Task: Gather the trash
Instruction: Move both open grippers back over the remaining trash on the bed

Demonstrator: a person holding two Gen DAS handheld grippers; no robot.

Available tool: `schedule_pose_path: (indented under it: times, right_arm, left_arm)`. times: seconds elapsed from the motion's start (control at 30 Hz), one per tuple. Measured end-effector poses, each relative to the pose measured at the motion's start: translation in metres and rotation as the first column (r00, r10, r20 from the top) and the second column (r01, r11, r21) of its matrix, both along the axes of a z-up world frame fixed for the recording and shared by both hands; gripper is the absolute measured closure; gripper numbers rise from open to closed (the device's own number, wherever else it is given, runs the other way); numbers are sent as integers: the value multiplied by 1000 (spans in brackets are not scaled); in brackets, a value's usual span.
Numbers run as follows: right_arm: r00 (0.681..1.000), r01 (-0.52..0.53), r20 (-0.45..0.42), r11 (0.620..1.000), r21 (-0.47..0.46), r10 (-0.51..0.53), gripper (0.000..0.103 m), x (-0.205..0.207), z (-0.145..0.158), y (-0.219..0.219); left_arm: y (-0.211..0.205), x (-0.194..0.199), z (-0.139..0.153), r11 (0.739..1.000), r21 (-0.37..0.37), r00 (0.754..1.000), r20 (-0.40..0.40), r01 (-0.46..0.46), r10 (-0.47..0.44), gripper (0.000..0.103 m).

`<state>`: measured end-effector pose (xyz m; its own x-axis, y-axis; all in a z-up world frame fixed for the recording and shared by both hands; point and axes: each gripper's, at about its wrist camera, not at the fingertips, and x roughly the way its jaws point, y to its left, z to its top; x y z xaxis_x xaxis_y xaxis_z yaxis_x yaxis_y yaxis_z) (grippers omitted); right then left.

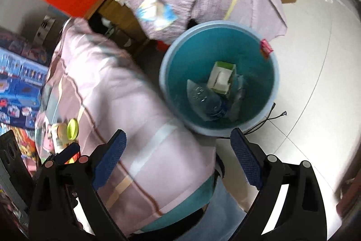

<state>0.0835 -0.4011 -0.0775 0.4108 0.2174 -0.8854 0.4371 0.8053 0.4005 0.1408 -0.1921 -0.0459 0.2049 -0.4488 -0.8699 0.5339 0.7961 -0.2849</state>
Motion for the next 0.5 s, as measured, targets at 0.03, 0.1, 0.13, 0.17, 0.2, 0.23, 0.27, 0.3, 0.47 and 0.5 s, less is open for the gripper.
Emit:
schedule_pose_path:
  times: [0.03,0.1,0.13,0.17,0.2,0.23,0.27,0.3,0.47,0.5]
  right_arm:
    - [1000,-14,1,1000,-7,15,14,1,3,8]
    - [999,-41,3,999,-20,41,14,3,8,24]
    - [999,-54,4,998,-26,54,14,4,10,32]
    - [997,-72,3,997,-34,72,14,6,13,43]
    - [997,-83,3,996,-40,83,14,6,14,50]
    - [995,-100,2,994,-49,100,14,8,17,60]
    - [994,-112,1,992,-55,112,14,10,19,68]
    - [991,-131,1,989,-65,132,14,12,21,78]
    - [975,-224,-8,970,-98,224,14,23,28,133]
    - [971,-238,-11,966,-101,238,14,25,28,142]
  left_arm:
    - [9,-1,2,1000,-7,1000,4,-11,11,4]
    - [25,-3,5,999,-21,1000,5,-31,31,4]
    - [34,-3,5,999,-29,999,4,-42,42,4]
    - [41,-4,6,998,-37,999,3,-52,53,4]
    - [51,-5,7,997,-46,998,3,-65,65,4]
    - [60,-6,8,996,-52,997,6,-76,76,4]
    - [73,-8,10,994,-59,996,12,-92,93,4]
    - [81,-9,11,993,-62,994,16,-103,105,4]
    - [143,-11,12,978,-80,980,21,-194,196,4]
    - [155,-12,13,974,-78,977,21,-212,214,4]
